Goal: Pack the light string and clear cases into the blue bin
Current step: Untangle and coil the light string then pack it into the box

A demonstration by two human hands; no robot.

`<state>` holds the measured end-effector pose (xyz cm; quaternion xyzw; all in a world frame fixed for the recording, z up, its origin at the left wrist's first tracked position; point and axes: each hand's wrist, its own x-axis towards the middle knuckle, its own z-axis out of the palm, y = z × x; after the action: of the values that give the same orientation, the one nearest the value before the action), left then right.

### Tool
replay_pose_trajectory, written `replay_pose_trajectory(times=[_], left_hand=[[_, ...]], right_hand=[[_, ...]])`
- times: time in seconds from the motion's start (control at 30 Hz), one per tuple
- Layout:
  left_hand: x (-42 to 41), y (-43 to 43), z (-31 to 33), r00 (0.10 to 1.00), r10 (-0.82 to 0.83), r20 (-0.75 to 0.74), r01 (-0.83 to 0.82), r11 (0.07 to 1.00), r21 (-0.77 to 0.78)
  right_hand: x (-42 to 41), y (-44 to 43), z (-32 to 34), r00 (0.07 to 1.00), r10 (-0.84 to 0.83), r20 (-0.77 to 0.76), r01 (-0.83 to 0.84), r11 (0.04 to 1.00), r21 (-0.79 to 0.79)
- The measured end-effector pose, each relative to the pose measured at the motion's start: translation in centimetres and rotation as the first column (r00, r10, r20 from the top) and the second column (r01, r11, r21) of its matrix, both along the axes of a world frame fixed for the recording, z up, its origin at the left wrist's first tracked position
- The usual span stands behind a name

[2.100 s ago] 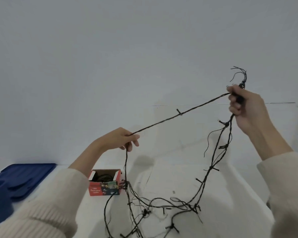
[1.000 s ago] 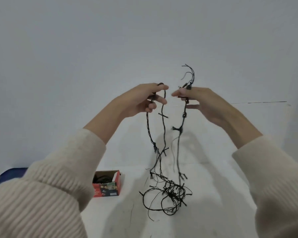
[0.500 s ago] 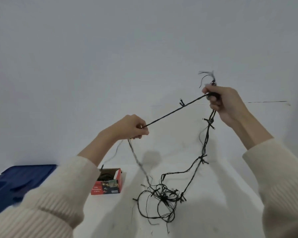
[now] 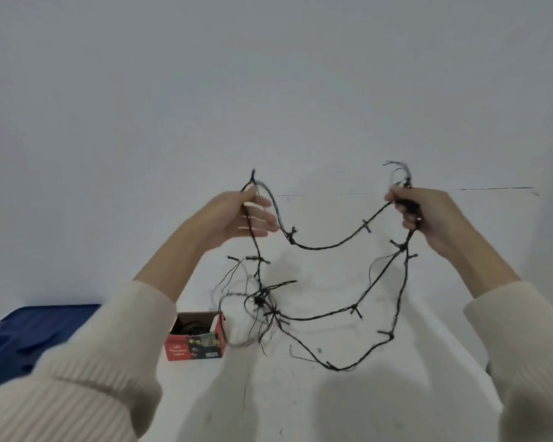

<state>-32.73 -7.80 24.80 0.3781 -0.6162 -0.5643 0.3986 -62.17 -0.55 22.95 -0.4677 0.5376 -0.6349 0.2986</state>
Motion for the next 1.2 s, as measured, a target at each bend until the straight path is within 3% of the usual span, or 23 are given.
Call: replay_pose_trajectory(times=[0.1, 0.17, 0.23, 0.4, 0.47, 0.57, 0.63, 0.7, 0.77, 0.83, 0.9, 0.97, 1.07, 1.13, 1.2], left_hand=[[-0.9, 1.4, 3.4, 0.972, -0.096, -0.214, 0.110, 0.992, 0.056], [-1.2, 1.6, 4.5, 0.949, -0.155, -0.274, 0.165, 0.986, 0.013], [-1.7, 1.9, 5.0, 0.969, -0.177, -0.175, 0.169, 0.984, -0.062], [-3.3, 2.0, 5.4, 0.987, -0.159, -0.022, 0.156, 0.983, -0.098], [-3.4, 2.0, 5.3, 0.992, -0.117, 0.055, 0.123, 0.985, -0.122], [-3.2, 1.9, 5.0, 0.987, -0.074, 0.142, 0.095, 0.985, -0.146], [-3.3, 2.0, 5.0, 0.982, -0.071, 0.177, 0.098, 0.984, -0.151], [-3.6, 2.1, 5.2, 0.981, -0.107, 0.161, 0.127, 0.985, -0.119], [-4.1, 2.2, 5.4, 0.982, -0.151, 0.117, 0.160, 0.984, -0.073], [-4.6, 2.1, 5.6, 0.981, -0.181, 0.068, 0.184, 0.982, -0.042], [-4.9, 1.9, 5.9, 0.983, -0.182, 0.010, 0.182, 0.983, -0.028], [-4.7, 1.6, 6.4, 0.989, -0.135, -0.062, 0.134, 0.991, -0.019], [-3.5, 0.4, 6.4, 0.997, -0.030, -0.066, 0.028, 0.999, -0.042], [-2.3, -0.5, 5.6, 0.989, 0.051, 0.140, -0.033, 0.991, -0.126], [-1.4, -1.1, 4.4, 0.895, 0.061, 0.442, 0.023, 0.983, -0.183]], right_hand=[[1.4, 0.3, -0.2, 0.993, 0.041, -0.113, -0.031, 0.996, 0.084], [1.9, 0.4, -0.3, 0.970, 0.071, -0.234, -0.038, 0.989, 0.144], [2.4, 0.4, -0.6, 0.921, 0.100, -0.376, -0.034, 0.983, 0.179], [4.3, 0.3, -0.5, 0.940, 0.172, -0.293, -0.156, 0.985, 0.074], [4.5, 0.1, -1.1, 0.920, 0.128, -0.371, -0.091, 0.989, 0.114], [3.7, -0.5, -3.0, 0.801, 0.112, -0.588, 0.067, 0.960, 0.273], [3.5, -0.5, -4.5, 0.713, 0.227, -0.663, 0.092, 0.908, 0.409], [4.3, -0.4, -5.7, 0.589, 0.297, -0.752, 0.094, 0.899, 0.429], [6.5, 0.2, -6.1, 0.616, 0.238, -0.751, -0.001, 0.953, 0.301], [8.9, 0.9, -6.6, 0.694, 0.330, -0.640, -0.179, 0.940, 0.290], [10.7, 1.2, -7.9, 0.595, 0.465, -0.655, -0.242, 0.881, 0.406], [11.2, 0.8, -9.7, 0.484, 0.484, -0.729, -0.203, 0.872, 0.445], [10.4, 0.4, -9.7, 0.552, 0.491, -0.674, -0.228, 0.866, 0.445], [9.5, 0.5, -7.8, 0.703, 0.462, -0.540, -0.297, 0.881, 0.367], [8.7, 0.6, -5.2, 0.816, 0.424, -0.392, -0.357, 0.904, 0.236]])
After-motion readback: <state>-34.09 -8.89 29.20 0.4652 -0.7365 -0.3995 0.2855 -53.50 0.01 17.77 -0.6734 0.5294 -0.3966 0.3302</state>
